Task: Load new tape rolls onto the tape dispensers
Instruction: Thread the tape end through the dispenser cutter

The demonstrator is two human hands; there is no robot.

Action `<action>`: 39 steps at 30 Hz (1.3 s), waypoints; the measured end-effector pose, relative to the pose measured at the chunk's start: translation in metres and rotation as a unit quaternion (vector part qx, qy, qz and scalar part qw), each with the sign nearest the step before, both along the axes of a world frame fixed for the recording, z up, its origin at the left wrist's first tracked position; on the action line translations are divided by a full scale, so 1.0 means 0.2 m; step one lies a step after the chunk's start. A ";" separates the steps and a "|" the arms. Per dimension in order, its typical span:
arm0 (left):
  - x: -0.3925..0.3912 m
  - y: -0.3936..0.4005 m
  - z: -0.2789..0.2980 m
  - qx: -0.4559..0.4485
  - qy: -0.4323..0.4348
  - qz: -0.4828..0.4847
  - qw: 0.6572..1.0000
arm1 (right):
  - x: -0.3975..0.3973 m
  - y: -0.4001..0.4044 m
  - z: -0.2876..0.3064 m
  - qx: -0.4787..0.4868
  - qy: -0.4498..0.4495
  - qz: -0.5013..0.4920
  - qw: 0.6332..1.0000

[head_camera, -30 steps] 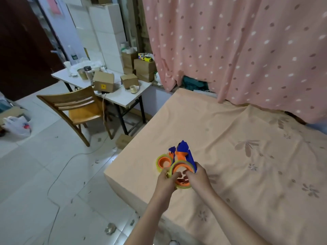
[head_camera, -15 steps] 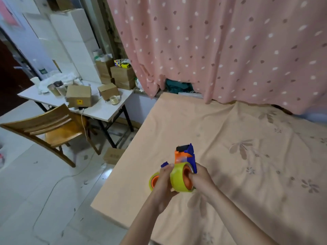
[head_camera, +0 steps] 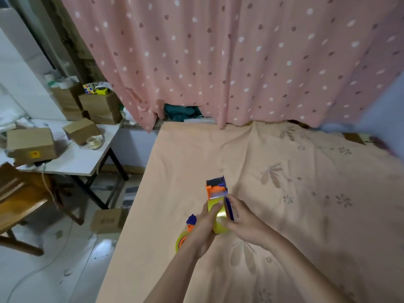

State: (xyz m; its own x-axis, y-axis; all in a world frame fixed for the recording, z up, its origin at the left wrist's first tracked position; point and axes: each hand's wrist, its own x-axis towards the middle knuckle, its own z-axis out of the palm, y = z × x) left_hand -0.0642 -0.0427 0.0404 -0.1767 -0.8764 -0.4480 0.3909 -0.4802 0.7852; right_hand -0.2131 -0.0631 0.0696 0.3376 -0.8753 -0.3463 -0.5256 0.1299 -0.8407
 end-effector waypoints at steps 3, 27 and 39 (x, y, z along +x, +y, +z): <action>-0.01 -0.02 -0.02 -0.007 0.011 -0.025 1.000 | -0.03 -0.04 -0.03 0.025 -0.001 -0.004 1.000; -0.03 0.13 0.02 -0.017 -0.019 -0.089 0.996 | -0.18 0.09 0.08 0.042 -0.115 -0.029 0.992; -0.03 0.21 0.01 -0.047 -0.051 -0.088 0.994 | -0.16 0.07 0.11 -0.080 -0.017 -0.040 0.996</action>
State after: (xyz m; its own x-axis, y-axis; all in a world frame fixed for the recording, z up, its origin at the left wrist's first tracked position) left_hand -0.0705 -0.0014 0.0429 -0.2894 -0.8749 -0.3883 0.2238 -0.4562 0.8613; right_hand -0.2442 -0.0486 0.0907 0.2737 -0.9430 -0.1894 -0.4899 0.0328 -0.8712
